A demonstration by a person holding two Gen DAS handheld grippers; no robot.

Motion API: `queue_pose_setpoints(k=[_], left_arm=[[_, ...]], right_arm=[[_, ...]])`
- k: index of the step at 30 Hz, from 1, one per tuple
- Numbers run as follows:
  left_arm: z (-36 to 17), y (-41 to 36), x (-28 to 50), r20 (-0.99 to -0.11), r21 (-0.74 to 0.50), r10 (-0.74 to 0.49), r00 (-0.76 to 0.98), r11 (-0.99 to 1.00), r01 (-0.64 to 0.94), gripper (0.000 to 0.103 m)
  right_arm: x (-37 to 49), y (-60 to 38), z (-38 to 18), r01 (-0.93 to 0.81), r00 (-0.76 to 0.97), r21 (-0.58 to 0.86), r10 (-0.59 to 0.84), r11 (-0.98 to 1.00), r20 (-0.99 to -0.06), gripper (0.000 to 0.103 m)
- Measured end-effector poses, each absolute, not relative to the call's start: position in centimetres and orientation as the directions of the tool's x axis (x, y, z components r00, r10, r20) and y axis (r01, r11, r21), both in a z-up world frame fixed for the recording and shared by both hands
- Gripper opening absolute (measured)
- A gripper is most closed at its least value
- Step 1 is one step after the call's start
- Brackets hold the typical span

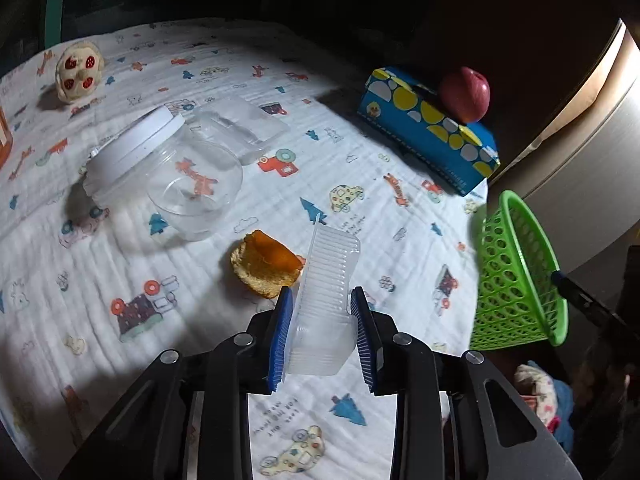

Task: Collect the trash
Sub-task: 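Grasp the clear ribbed plastic tray with the left gripper, then grasp the orange-topped bread crust with the right gripper while the left holds the tray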

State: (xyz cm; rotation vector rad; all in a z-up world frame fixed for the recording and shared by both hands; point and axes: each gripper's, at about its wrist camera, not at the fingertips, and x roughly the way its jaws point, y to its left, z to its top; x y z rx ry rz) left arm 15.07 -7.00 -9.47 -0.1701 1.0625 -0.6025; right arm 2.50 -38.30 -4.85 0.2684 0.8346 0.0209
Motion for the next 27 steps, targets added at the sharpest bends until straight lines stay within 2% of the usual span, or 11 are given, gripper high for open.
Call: queue_pose_setpoints(k=[4,6,8,22,27], left_arm=[[-8.9,-5.9,14.6,-0.716,-0.513,-0.617,0.327,0.783,0.352,0.029],[-8.7,-4.9,14.7,-0.656,-0.615,-0.692,0.303,0.722,0.318,0.029],[-8.2,-4.3,14.6,-0.637,-0.634,-0.703,0.317,0.711,0.304,0.029],[-3.2,1.5,14.4,-0.680,-0.459,-0.548,0.486,0.836,0.300,0.029],[-2.7,3.3,14.4,-0.681,-0.444,-0.526,0.510,0.850,0.283,0.029]], right_arm=[[2.9,-37.7,-4.8,0.068,0.674,0.243,0.135,0.968,-0.727,0.081],[3.2,-37.3,-4.8,0.058,0.672,0.243,0.142,0.968,-0.727,0.081],[3.6,-36.8,-4.9,0.043,0.669,0.245,0.155,0.969,-0.727,0.081],[8.1,-28.5,-6.7,-0.147,0.603,0.250,0.287,0.957,-0.744,0.081],[10.8,-23.8,-7.7,-0.238,0.563,0.247,0.340,0.939,-0.753,0.075]])
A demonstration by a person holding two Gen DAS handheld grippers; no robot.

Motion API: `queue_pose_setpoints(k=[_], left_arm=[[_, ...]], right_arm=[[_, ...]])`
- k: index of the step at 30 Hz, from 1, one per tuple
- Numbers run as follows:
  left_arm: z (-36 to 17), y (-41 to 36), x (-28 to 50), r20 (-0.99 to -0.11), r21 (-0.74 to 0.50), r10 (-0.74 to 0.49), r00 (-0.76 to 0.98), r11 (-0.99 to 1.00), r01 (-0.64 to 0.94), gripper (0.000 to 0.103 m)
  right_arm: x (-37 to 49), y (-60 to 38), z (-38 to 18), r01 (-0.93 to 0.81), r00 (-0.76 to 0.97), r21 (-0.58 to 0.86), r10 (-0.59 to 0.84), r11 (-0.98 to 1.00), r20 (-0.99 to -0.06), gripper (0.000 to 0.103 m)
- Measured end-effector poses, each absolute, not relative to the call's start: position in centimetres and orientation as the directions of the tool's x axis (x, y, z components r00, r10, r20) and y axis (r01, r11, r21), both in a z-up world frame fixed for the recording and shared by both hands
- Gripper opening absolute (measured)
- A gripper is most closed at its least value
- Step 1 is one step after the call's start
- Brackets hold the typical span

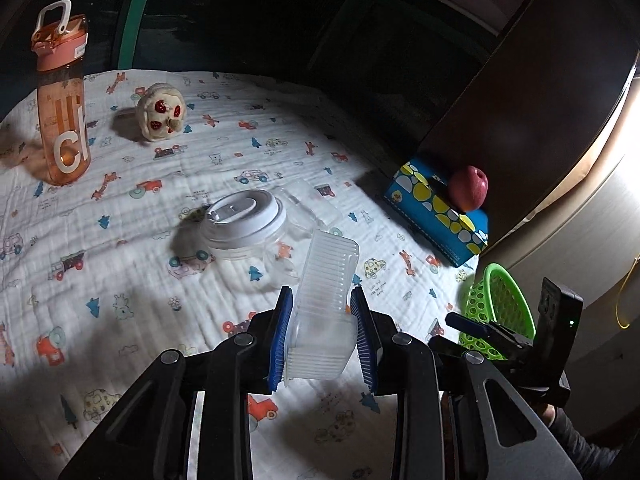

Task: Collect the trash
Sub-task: 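Grasp the orange-topped bread crust with the right gripper while the left holds the tray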

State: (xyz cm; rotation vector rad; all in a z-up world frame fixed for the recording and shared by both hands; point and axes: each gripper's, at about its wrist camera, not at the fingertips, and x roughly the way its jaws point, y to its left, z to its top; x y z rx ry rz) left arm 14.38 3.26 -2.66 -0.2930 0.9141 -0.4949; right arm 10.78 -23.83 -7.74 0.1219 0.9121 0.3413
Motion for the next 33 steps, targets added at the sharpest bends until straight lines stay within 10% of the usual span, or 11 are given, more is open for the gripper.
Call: queue_pose_setpoints(k=[33], left_arm=[[-5.1,4.3,15.6,-0.706,-0.460,-0.516,0.485,0.855,0.239,0.029]], right_arm=[[15.9,-16.8,-11.9,-0.323,0.480,0.179,0.324,0.929,-0.815,0.034]])
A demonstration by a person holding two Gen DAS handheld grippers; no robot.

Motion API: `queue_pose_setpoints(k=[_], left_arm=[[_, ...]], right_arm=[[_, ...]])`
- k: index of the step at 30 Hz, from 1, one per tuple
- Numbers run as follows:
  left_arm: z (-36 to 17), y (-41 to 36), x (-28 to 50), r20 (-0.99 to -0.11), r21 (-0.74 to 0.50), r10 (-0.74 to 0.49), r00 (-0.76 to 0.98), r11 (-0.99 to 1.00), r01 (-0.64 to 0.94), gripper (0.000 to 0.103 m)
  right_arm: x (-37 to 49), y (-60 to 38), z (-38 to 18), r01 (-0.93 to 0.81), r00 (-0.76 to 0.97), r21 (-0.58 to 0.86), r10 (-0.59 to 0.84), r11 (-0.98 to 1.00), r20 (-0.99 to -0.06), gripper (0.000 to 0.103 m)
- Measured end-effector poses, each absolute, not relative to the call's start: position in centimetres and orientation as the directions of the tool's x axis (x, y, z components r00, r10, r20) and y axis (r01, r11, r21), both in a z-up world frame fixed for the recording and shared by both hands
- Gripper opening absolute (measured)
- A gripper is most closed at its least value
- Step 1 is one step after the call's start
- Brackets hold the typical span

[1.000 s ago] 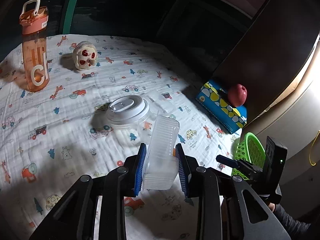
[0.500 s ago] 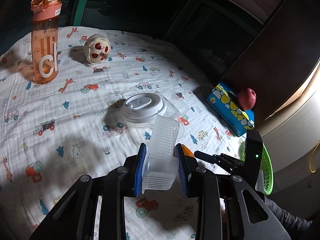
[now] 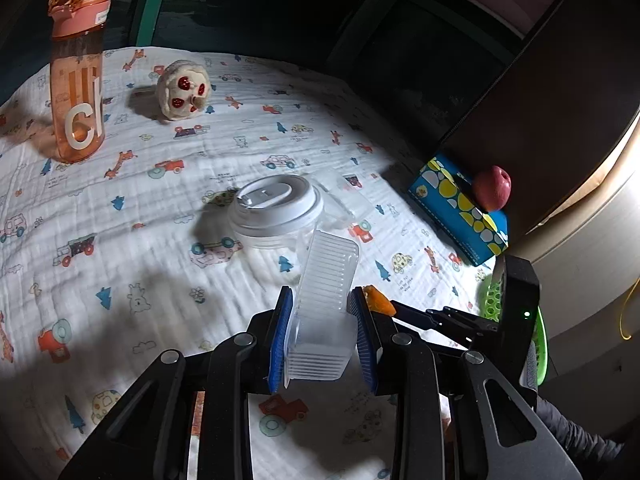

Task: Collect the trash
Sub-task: 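Grasp the orange-topped bread crust with the right gripper while the left holds the tray, then carry the crust and tray to the green basket and open both grippers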

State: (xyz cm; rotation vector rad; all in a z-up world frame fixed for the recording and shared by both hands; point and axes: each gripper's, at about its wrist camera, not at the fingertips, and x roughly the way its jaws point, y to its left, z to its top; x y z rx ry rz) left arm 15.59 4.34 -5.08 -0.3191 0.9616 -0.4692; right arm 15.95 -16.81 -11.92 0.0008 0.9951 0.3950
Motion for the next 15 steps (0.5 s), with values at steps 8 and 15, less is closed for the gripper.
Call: queue_pose_setpoints(k=[8,15], left_arm=[[-4.1,0.9,14.9,-0.691,-0.462,-0.552,0.467,0.834,0.302,0.029],[-2.9,-4.4,14.3,-0.683,-0.456,-0.594,0.426,0.801,0.387,0.029]], right_arm=[[12.9,-20.5,-9.4,-0.274,0.533,0.204,0.325,0.940,-0.781,0.033],[9.9,-25.9,-7.1,-0.191,0.589,0.210,0.284,0.959,-0.757,0.033]])
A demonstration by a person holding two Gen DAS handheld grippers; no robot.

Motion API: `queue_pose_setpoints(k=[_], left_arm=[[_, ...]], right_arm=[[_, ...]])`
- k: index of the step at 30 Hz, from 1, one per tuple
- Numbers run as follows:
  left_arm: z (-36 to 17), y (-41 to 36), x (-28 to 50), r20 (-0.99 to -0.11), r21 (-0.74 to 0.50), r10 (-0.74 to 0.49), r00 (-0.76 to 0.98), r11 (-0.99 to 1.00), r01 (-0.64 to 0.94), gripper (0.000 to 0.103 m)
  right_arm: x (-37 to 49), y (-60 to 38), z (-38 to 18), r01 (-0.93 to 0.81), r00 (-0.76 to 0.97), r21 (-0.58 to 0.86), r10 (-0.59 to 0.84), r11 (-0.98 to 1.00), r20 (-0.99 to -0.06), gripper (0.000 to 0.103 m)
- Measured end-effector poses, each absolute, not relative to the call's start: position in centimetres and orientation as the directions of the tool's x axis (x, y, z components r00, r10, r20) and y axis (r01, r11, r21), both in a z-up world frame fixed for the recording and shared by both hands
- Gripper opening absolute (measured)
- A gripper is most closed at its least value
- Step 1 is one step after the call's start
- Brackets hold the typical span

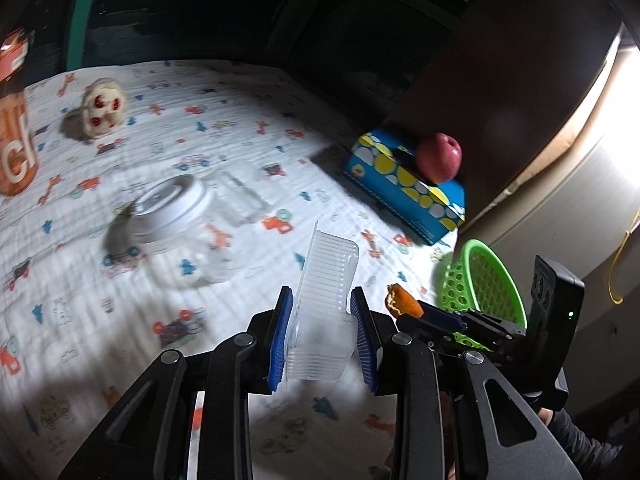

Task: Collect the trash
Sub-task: 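Carry the crust and tray to the green basket and open both grippers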

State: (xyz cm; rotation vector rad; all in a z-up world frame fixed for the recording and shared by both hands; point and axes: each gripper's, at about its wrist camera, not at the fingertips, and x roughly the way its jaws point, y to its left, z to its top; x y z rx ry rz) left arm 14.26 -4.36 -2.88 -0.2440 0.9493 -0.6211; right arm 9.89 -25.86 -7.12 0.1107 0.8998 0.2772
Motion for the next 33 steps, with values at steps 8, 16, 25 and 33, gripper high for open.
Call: queue_pose_setpoints(k=[8,16,25,33], left_arm=[[-1.1,-12.0,13.5,-0.663,-0.453,-0.657,0.360,0.734,0.506,0.029],[0.3,-19.8,12.5,-0.652,-0.437,-0.702,0.287,0.657,0.614,0.029],[0.4,-27.4,11.1,-0.664,-0.419,-0.719,0.205,0.584,0.695,0.029],[-0.8,-32.6,10.1,-0.694,-0.395,-0.703,0.156,0.553,0.733,0.029]], right_arm=[[6.3,-33.1,-4.7,-0.077,0.656,0.198,0.199,0.977,-0.728,0.033],[3.3,-40.8,-4.4,0.083,0.676,0.173,0.072,0.981,-0.733,0.033],[0.2,-47.8,-5.4,0.248,0.658,0.171,-0.036,0.954,-0.752,0.041],[-2.3,-51.1,-5.3,0.322,0.671,0.191,-0.081,0.927,-0.737,0.066]])
